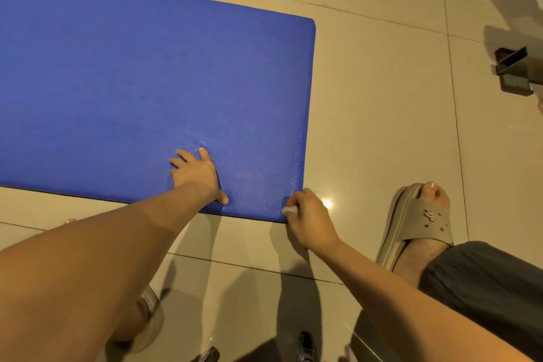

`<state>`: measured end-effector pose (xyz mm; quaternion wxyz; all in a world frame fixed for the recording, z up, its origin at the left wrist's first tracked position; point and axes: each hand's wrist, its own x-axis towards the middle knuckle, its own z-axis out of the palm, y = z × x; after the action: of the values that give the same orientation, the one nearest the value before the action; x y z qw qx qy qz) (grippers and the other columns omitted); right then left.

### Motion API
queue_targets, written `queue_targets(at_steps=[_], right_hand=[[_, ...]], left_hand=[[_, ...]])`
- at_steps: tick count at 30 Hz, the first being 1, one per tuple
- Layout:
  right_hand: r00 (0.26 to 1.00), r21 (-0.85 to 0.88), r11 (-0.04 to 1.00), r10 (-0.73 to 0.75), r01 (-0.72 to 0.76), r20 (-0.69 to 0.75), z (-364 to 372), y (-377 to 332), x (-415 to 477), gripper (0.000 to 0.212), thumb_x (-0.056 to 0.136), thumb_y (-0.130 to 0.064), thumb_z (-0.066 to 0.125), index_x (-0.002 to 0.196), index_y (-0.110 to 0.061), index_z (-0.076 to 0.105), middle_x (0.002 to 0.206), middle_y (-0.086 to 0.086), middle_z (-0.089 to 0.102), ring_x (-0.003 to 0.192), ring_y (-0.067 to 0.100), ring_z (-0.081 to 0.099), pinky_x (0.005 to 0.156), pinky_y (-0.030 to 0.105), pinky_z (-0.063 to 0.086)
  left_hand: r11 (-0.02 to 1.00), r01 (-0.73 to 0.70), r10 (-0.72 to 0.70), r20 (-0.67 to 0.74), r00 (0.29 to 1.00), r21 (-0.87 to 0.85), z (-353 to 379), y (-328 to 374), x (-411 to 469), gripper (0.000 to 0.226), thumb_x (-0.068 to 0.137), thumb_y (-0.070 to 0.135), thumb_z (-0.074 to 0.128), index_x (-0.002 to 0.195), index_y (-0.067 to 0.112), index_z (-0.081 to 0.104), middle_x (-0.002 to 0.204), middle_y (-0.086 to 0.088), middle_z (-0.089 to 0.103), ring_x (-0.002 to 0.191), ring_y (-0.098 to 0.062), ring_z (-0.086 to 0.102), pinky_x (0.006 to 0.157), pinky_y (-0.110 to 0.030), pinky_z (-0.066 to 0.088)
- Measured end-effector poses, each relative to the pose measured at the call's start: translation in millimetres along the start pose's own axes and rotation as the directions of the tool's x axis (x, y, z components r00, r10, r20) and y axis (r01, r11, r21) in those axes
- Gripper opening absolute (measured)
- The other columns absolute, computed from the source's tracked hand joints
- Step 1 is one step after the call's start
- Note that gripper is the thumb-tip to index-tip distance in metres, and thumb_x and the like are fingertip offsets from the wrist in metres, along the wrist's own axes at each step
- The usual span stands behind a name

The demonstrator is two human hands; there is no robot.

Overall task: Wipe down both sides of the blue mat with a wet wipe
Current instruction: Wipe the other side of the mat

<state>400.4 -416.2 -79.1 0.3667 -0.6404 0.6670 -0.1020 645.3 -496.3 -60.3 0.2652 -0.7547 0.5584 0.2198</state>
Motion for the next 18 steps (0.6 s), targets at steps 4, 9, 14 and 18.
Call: queue_targets(at_steps=[4, 9, 14, 18], right_hand=[[0.991, -0.079, 0.989, -0.120, 0.125, 0.061, 7.4, 11.4, -19.0, 0.005, 0.097, -0.017, 0.058, 0.096, -0.022, 0.061, 0.105, -0.007, 0.050, 0.085, 0.014, 0.057, 0.078, 0.027, 0.053], [0.973, -0.175, 0.959, -0.210, 0.224, 0.095, 31.1, -13.7, -9.2, 0.010, 0.100, -0.018, 0.053, 0.093, -0.013, 0.059, 0.099, 0.003, 0.053, 0.079, 0.030, 0.058, 0.070, 0.041, 0.048], [0.949, -0.214, 0.927, -0.287, 0.309, 0.130, 58.4, -58.6, -0.4, 0.007, 0.100, -0.011, 0.053, 0.095, -0.007, 0.056, 0.103, 0.012, 0.054, 0.079, 0.036, 0.056, 0.064, 0.039, 0.037], [0.956, -0.249, 0.925, -0.263, 0.287, 0.128, 28.9, -21.9, -4.6, 0.008, 0.095, -0.011, 0.054, 0.087, -0.010, 0.055, 0.095, 0.007, 0.052, 0.077, 0.034, 0.055, 0.063, 0.040, 0.041]], left_hand=[[1.000, 0.004, -0.004, 0.003, 1.000, -0.003, 0.8, 2.1, 1.3, 0.149, 0.057, 0.067, 0.088, 0.160, 0.012, -0.005, 0.159, -0.037, 0.001, 0.145, -0.057, 0.014, 0.112, -0.055, 0.036], [1.000, 0.001, 0.000, -0.013, 1.000, 0.005, 1.3, 1.7, 0.6, 0.149, 0.056, 0.070, 0.087, 0.160, 0.012, -0.003, 0.159, -0.037, 0.005, 0.144, -0.057, 0.017, 0.113, -0.054, 0.034], [1.000, -0.021, 0.021, -0.048, 0.999, 0.004, 3.0, -5.4, -1.6, 0.145, 0.054, 0.077, 0.083, 0.159, 0.018, 0.003, 0.157, -0.032, 0.012, 0.140, -0.050, 0.026, 0.110, -0.051, 0.037], [0.998, -0.058, 0.058, -0.086, 0.995, 0.002, 5.2, -13.4, -2.8, 0.143, 0.048, 0.086, 0.077, 0.158, 0.025, 0.008, 0.149, -0.023, 0.022, 0.132, -0.042, 0.032, 0.105, -0.048, 0.039]])
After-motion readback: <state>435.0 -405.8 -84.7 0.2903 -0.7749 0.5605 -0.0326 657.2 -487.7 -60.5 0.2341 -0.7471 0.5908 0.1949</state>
